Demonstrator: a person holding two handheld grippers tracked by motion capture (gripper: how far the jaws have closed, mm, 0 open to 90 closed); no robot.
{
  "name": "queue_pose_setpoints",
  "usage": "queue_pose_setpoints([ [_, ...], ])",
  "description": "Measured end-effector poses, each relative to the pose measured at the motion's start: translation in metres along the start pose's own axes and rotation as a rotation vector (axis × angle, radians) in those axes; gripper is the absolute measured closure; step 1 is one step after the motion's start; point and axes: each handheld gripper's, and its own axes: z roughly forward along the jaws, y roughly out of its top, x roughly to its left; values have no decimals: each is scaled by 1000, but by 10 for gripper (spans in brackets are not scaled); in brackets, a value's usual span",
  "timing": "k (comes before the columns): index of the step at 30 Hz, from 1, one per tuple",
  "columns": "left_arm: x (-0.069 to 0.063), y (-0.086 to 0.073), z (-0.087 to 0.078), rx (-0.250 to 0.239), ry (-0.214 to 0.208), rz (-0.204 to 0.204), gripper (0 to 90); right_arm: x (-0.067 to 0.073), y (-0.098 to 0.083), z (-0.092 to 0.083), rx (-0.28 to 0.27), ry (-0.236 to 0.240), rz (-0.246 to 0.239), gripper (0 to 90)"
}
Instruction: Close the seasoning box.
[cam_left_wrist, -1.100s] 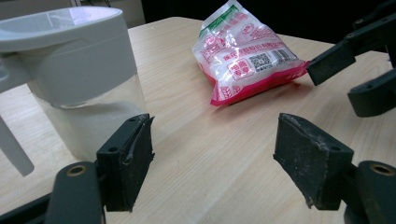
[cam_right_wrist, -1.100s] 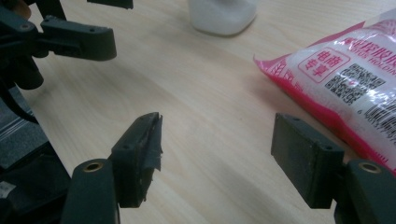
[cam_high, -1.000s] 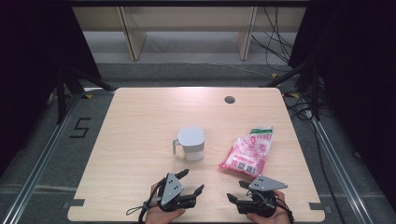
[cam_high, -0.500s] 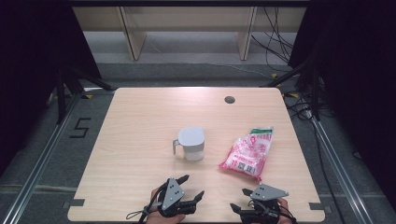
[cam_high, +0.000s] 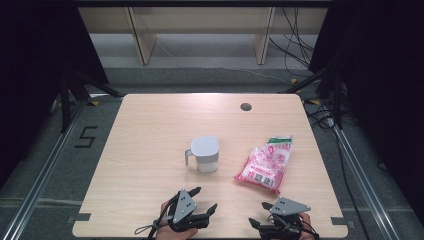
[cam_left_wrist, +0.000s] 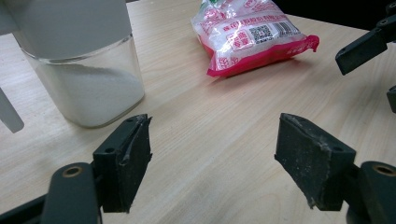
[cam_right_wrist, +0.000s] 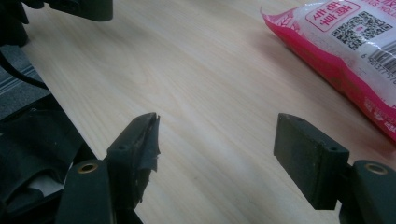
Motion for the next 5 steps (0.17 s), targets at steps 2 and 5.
queue_pose_setpoints([
  [2, 4, 0, 0, -7, -4, 29, 259, -2, 0, 0, 0, -9, 2, 316],
  [5, 10, 0, -4, 11, 19, 28, 258, -4, 0, 1, -7, 11, 1, 316],
])
